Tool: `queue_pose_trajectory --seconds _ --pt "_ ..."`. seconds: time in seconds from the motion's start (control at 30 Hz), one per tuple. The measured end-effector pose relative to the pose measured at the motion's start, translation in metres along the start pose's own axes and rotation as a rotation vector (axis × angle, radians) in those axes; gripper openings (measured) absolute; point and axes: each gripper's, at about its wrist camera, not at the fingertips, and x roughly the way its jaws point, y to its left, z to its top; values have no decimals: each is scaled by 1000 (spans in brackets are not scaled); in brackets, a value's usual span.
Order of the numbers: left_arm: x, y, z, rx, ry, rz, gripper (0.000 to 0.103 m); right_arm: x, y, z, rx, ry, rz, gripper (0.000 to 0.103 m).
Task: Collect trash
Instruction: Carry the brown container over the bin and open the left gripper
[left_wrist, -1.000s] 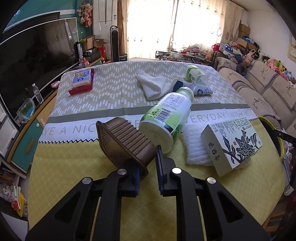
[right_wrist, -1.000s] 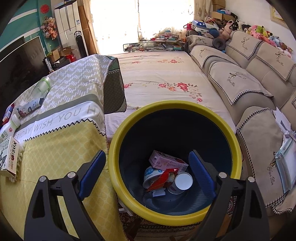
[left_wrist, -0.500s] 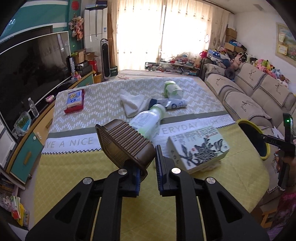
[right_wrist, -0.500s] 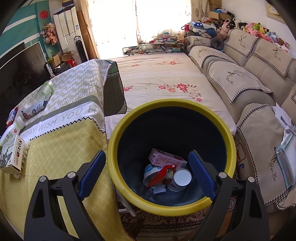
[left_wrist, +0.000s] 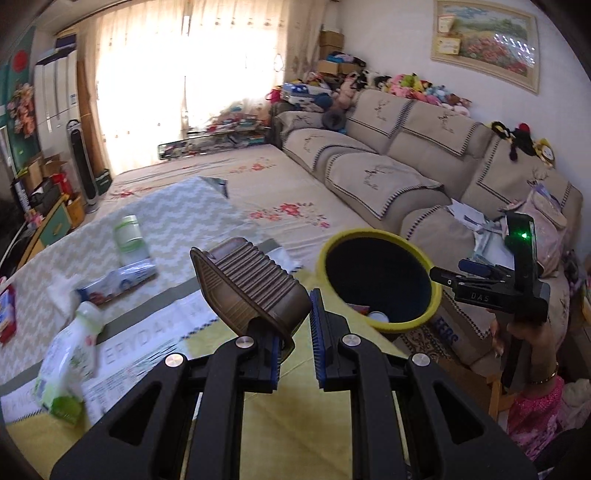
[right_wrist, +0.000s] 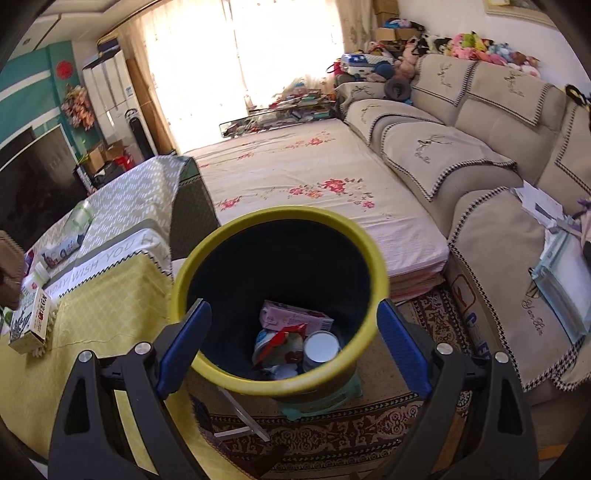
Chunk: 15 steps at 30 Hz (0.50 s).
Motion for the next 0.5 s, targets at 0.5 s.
queue_pose_trajectory --seconds 0.5 --pt "163 -112 61 141 168 -147 15 1 -57 -11 95 8 -10 87"
